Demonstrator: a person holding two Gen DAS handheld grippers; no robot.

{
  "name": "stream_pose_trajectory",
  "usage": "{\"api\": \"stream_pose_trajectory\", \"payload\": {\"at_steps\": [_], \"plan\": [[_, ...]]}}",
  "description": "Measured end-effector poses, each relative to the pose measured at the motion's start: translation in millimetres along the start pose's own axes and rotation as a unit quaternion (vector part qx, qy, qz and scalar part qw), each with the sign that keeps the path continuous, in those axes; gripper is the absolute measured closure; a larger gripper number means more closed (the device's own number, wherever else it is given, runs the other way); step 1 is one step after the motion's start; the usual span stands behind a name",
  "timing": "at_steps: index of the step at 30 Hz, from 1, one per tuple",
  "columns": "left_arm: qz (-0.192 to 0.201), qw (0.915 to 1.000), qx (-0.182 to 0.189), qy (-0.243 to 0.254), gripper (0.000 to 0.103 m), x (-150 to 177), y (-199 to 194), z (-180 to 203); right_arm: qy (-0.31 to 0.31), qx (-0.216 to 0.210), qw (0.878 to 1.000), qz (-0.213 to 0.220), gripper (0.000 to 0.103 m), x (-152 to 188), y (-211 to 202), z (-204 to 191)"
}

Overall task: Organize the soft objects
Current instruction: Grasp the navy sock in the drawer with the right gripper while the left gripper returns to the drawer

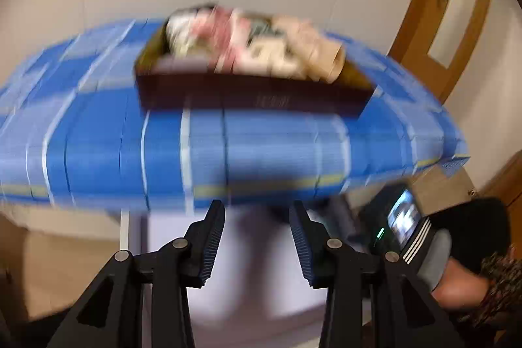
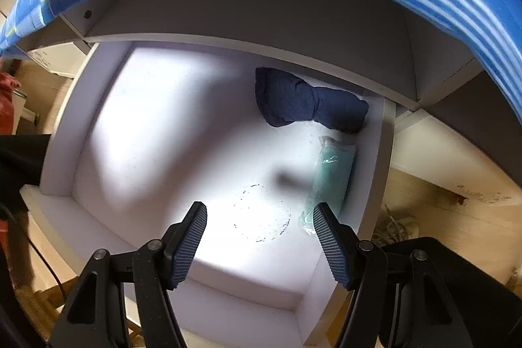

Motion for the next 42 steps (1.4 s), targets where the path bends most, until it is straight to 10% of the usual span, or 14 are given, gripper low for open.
{"api": "stream_pose_trajectory", "payload": {"at_steps": [11,28,39,42], "plan": [[-0.121,0.9869,-0.033,-0.101,0.062,77.7,68.3,-37.8,-0.115,0.103,0.987,-0.047,0.033,-8.4,59.4,0.9],[-0.136,0.9799,-0.021,-0.145,0.062,95.6,78.0,-48.5,-0.304,0.186,0.934,-0.031,0.019,-70.0,123.3,15.6],[-0.140,0.9785,-0.018,-0.150,0.062,93.9,78.1,-47.2,-0.195,0.096,0.973,-0.072,0.012,-57.7,110.5,2.8],[-0.138,0.9788,-0.018,-0.150,0.062,93.1,79.6,-47.6,-0.196,0.018,0.976,-0.093,0.023,-36.3,101.6,-32.3]]}}
Point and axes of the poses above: each gripper's, at about its wrist camera, not at the fingertips, and y roughly the way its jaws point, z to its right, x to its underside, the point moved 8 cm from there along y, roughly the way its jaws point, and after that the axes turned 4 degrees about -y, right-handed, at the moved point
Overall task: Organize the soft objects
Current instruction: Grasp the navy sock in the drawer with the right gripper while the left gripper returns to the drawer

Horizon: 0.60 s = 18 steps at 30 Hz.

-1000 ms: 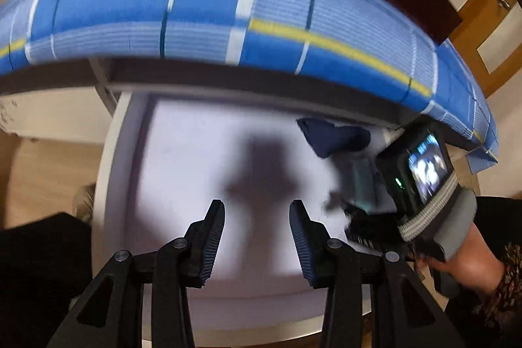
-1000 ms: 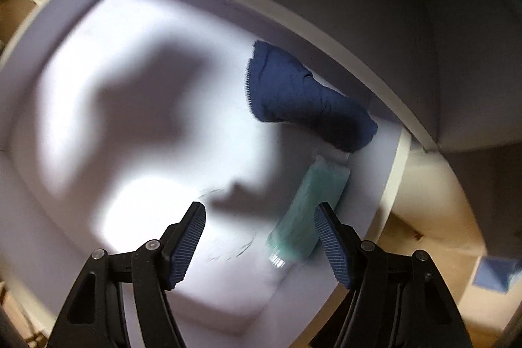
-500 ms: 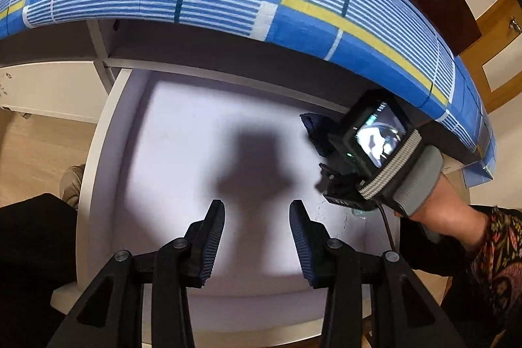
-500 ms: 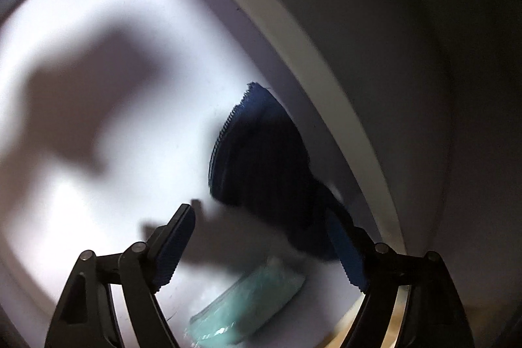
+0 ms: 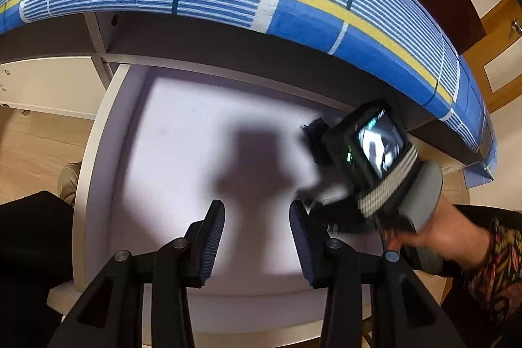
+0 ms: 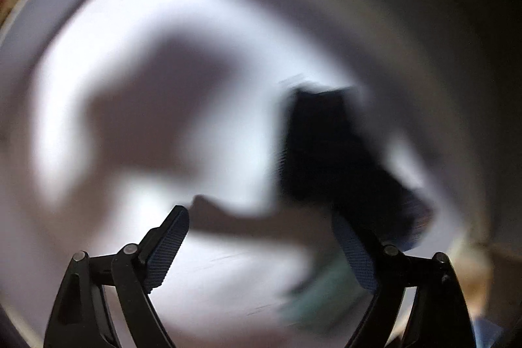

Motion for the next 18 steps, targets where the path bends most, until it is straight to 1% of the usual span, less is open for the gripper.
{"api": "stream_pose_trajectory", "payload": {"at_steps": [1,4,6,8,9,11,12,15,18], "plan": [[0.000,1.0000,0.001,0.000,0.062,0.1,-0.1,-0.2,-0.007,-0.005,1.000,0.008,0.026,-0.1,-5.6,-9.8],[0.002,1.0000,-0.002,-0.002,0.062,0.6,-2.5,-1.5,-0.048,0.044,0.997,0.047,0.025,-6.3,-27.3,-19.6],[0.002,1.0000,-0.004,-0.008,0.062,0.8,-2.8,-3.6,-0.083,0.094,0.990,0.059,0.023,-9.5,-34.1,-13.1],[0.001,0.9999,-0.006,-0.012,0.062,1.0,-2.5,-5.3,-0.108,0.148,0.981,0.056,0.022,-11.2,-33.7,3.5],[0.000,0.9999,-0.008,-0.013,0.062,1.1,-2.0,-6.2,-0.114,0.162,0.979,0.051,0.023,-11.3,-31.4,12.2],[-0.001,0.9999,-0.009,-0.014,0.062,1.5,-0.7,-7.0,-0.118,0.179,0.976,0.031,0.029,-9.6,-24.1,30.1],[-0.003,0.9998,-0.009,-0.015,0.062,1.9,0.1,-6.8,-0.119,0.182,0.976,0.024,0.034,-8.6,-21.7,35.2],[-0.009,0.9998,-0.013,-0.012,0.062,2.9,4.4,-6.9,-0.119,0.165,0.979,0.011,0.036,-7.4,-16.1,43.0],[-0.014,0.9998,-0.013,-0.008,0.062,4.4,7.5,-5.2,-0.138,0.171,0.976,0.011,0.037,-6.8,-15.8,36.3]]}}
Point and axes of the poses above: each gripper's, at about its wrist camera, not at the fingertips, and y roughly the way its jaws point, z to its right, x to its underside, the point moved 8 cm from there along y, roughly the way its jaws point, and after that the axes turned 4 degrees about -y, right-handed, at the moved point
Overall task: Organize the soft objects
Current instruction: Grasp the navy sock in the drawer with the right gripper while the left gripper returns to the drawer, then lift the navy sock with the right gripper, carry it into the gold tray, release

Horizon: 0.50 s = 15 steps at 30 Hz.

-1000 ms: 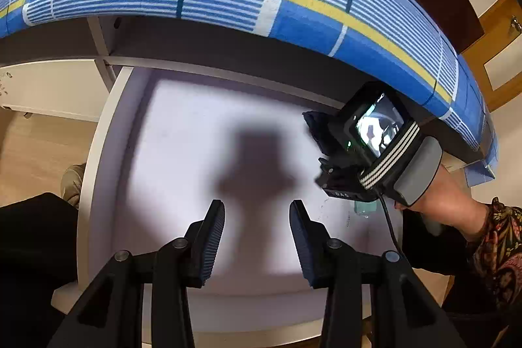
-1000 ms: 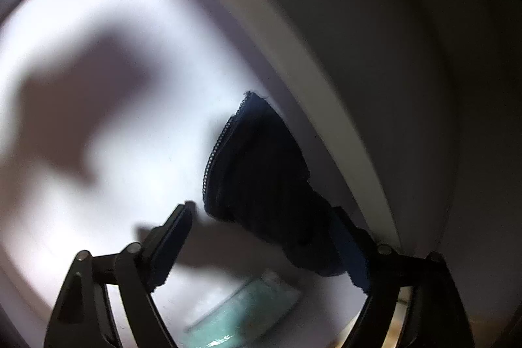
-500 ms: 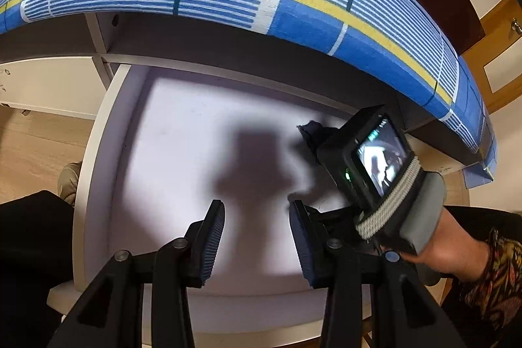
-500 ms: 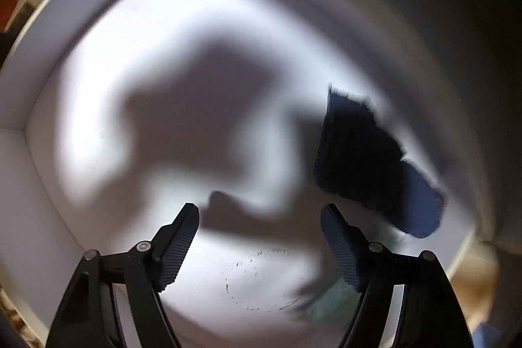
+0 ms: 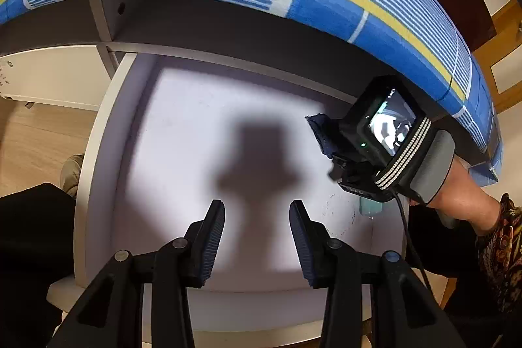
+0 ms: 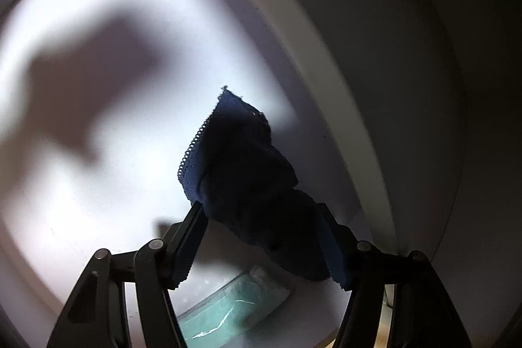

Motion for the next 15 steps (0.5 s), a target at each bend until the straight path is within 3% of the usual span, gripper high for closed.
{"api": "stream_pose_trajectory", "payload": {"at_steps": [2,4,9,12,14,15], "plan": [[0.002,1.0000,-0.002,0.004,0.062,-0.4,0.5,0.5,0.006,-0.005,1.000,-0.003,0.037,-2.1,-2.3,-0.4],[0.004,1.0000,-0.001,0.005,0.062,0.5,-1.6,1.5,0.025,-0.024,0.999,-0.014,0.049,-0.9,-3.7,-2.3],[0.011,0.9999,0.001,-0.003,0.062,-1.0,-6.8,-0.8,0.084,-0.047,0.995,-0.029,0.056,0.6,-19.4,-20.5],[0.015,0.9998,-0.002,-0.009,0.062,-1.5,-9.8,-2.2,0.123,-0.122,0.985,-0.015,0.054,-5.5,-41.9,-51.7],[0.016,0.9998,0.000,-0.015,0.062,-1.3,-11.3,-3.8,0.161,-0.207,0.965,0.010,0.044,-13.8,-59.7,-69.7],[0.017,0.9997,-0.001,-0.017,0.062,-1.1,-12.0,-5.1,0.165,-0.233,0.958,0.020,0.034,-17.3,-66.4,-75.4]]}}
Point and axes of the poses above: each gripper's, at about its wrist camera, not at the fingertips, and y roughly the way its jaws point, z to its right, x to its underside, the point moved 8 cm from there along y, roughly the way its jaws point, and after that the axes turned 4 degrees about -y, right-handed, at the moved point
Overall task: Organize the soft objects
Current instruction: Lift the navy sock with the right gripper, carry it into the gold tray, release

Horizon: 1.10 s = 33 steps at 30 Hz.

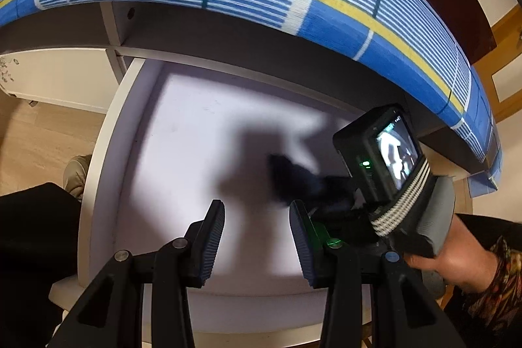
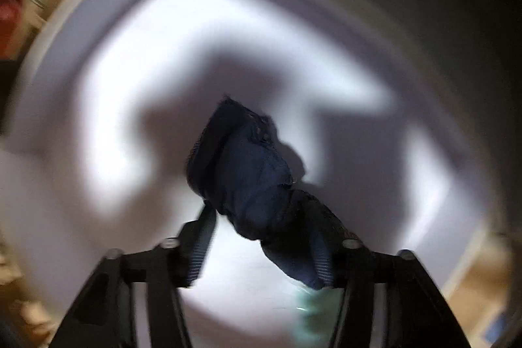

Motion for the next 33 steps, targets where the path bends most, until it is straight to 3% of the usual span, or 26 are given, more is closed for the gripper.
{"api": "stream_pose_trajectory", "payload": {"at_steps": [1,3,5,9,11,12,15,18,21,27,31,33], "plan": [[0.000,1.0000,-0.002,-0.001,0.062,0.5,-0.9,-1.3,-0.011,0.001,1.000,0.008,0.026,-1.6,-4.1,-4.9],[0.001,1.0000,-0.006,-0.008,0.062,0.6,-2.1,-5.4,-0.063,0.045,0.997,0.024,0.022,-2.9,-10.6,-7.3],[0.002,0.9998,-0.013,-0.018,0.062,-0.1,-2.4,-11.4,-0.125,0.078,0.989,0.018,0.022,3.2,-8.5,-11.4],[-0.001,0.9991,-0.019,-0.039,0.062,-0.6,-2.1,-21.4,-0.201,0.087,0.976,-0.008,0.022,30.6,6.6,-23.5],[-0.002,0.9987,-0.024,-0.045,0.062,0.0,-1.9,-25.0,-0.220,0.102,0.970,-0.019,0.030,37.5,16.7,-29.1],[-0.003,0.9986,-0.025,-0.046,0.062,0.4,-2.0,-25.7,-0.214,0.092,0.972,-0.009,0.033,37.8,16.1,-33.1],[-0.003,0.9985,-0.026,-0.047,0.062,-0.2,-2.2,-26.0,-0.163,0.060,0.985,-0.013,0.059,36.0,12.3,-35.4],[-0.004,0.9985,-0.027,-0.048,0.062,-2.9,-1.0,-26.0,-0.103,0.020,0.994,-0.024,0.067,41.2,8.0,-33.4],[-0.006,0.9983,-0.032,-0.048,0.062,-2.6,-1.1,-26.7,-0.039,-0.030,0.998,-0.029,0.069,22.8,-8.8,-30.2],[-0.002,0.9982,-0.021,-0.057,0.062,-4.8,-2.7,-28.6,0.041,-0.103,0.994,-0.012,0.069,36.7,-50.0,-30.8],[0.006,0.9983,-0.017,-0.056,0.062,-4.8,-9.5,-26.5,0.035,-0.118,0.992,0.001,0.069,39.3,-82.4,-39.7],[0.010,0.9982,-0.014,-0.058,0.062,-5.0,-13.2,-26.1,0.029,-0.123,0.992,0.012,0.069,50.7,-91.0,-16.1]]}}
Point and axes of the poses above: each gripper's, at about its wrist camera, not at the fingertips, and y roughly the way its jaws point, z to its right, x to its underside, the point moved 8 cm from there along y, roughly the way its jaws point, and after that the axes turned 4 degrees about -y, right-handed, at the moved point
